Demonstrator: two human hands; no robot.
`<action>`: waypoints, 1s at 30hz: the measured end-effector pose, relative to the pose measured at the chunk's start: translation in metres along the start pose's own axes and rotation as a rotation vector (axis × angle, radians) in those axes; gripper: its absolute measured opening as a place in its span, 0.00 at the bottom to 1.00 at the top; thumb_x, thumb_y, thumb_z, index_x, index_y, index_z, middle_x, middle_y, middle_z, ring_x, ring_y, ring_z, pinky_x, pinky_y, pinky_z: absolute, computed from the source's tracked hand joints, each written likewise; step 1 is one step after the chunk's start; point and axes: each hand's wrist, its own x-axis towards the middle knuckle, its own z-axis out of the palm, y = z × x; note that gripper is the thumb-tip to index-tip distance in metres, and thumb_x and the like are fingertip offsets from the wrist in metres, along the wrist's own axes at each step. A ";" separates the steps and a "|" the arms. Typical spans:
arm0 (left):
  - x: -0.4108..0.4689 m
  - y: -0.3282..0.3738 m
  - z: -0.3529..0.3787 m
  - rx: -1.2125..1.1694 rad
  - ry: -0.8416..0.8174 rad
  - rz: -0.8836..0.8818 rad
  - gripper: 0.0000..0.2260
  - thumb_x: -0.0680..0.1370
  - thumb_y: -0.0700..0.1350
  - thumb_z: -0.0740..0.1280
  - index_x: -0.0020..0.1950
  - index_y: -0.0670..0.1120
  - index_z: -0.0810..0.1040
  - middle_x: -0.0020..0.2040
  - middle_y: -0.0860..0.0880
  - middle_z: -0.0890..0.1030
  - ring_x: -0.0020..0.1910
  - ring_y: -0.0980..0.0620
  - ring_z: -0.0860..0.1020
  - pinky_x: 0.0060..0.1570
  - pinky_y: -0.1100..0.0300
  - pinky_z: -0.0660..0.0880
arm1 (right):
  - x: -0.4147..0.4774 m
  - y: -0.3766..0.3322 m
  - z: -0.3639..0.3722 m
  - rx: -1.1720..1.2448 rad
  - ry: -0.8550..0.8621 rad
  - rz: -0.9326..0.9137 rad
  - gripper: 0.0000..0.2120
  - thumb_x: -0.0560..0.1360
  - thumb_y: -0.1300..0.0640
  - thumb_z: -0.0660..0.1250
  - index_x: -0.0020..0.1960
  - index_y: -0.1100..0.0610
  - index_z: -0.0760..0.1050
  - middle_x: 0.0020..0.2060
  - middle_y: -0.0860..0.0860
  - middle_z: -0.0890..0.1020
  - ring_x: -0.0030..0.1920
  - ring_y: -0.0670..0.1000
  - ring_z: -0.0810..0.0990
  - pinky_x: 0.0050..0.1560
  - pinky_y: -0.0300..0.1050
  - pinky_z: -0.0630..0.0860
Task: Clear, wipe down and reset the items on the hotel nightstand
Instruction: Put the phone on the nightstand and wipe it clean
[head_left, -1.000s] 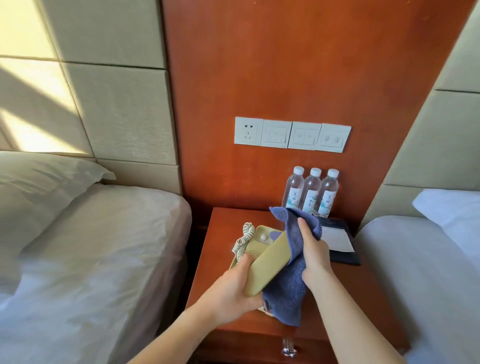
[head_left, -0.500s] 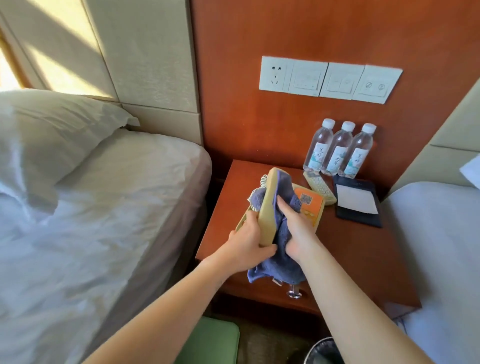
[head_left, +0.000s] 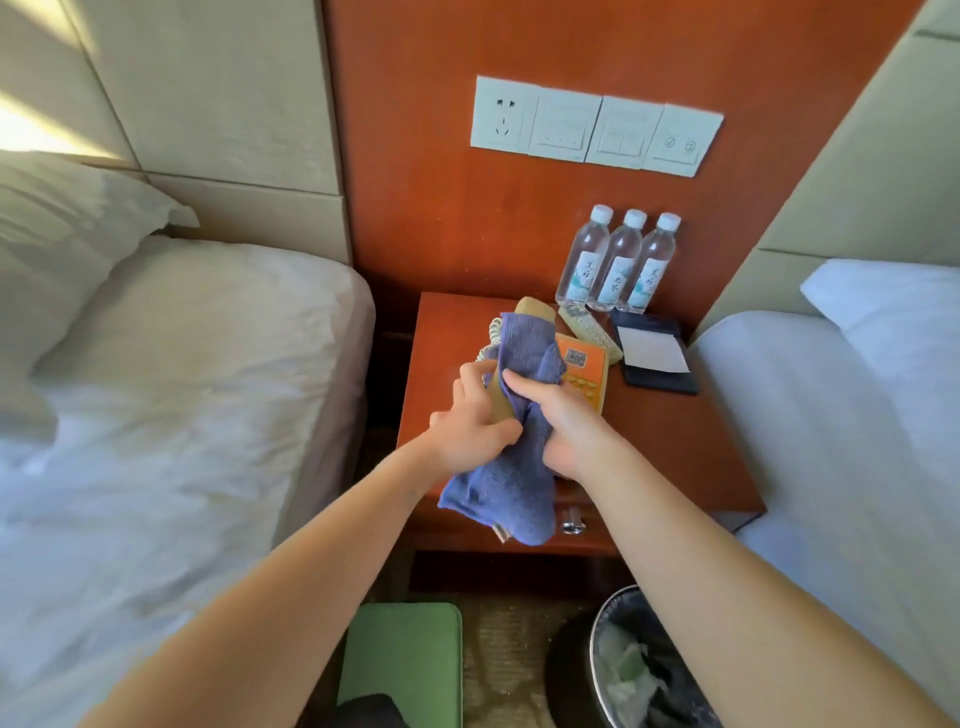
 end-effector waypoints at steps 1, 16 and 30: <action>-0.001 0.007 -0.010 -0.083 -0.040 -0.038 0.37 0.61 0.56 0.63 0.68 0.62 0.51 0.66 0.49 0.60 0.67 0.38 0.67 0.67 0.40 0.64 | -0.006 -0.012 0.007 -0.022 0.030 0.008 0.07 0.75 0.59 0.71 0.52 0.58 0.82 0.44 0.55 0.85 0.44 0.55 0.85 0.44 0.49 0.80; 0.007 0.231 -0.118 -0.853 -0.015 -0.252 0.14 0.83 0.53 0.58 0.55 0.47 0.80 0.50 0.48 0.82 0.51 0.48 0.78 0.55 0.55 0.73 | -0.097 -0.234 0.026 -0.162 0.068 -0.033 0.15 0.75 0.54 0.72 0.60 0.57 0.79 0.47 0.54 0.86 0.47 0.55 0.85 0.48 0.48 0.80; 0.022 0.339 -0.082 -1.264 0.420 -0.385 0.09 0.83 0.48 0.58 0.55 0.45 0.75 0.48 0.46 0.81 0.40 0.50 0.82 0.43 0.55 0.79 | -0.114 -0.288 -0.028 -0.495 -0.258 -0.031 0.20 0.75 0.60 0.71 0.65 0.56 0.74 0.56 0.51 0.83 0.57 0.52 0.81 0.65 0.55 0.74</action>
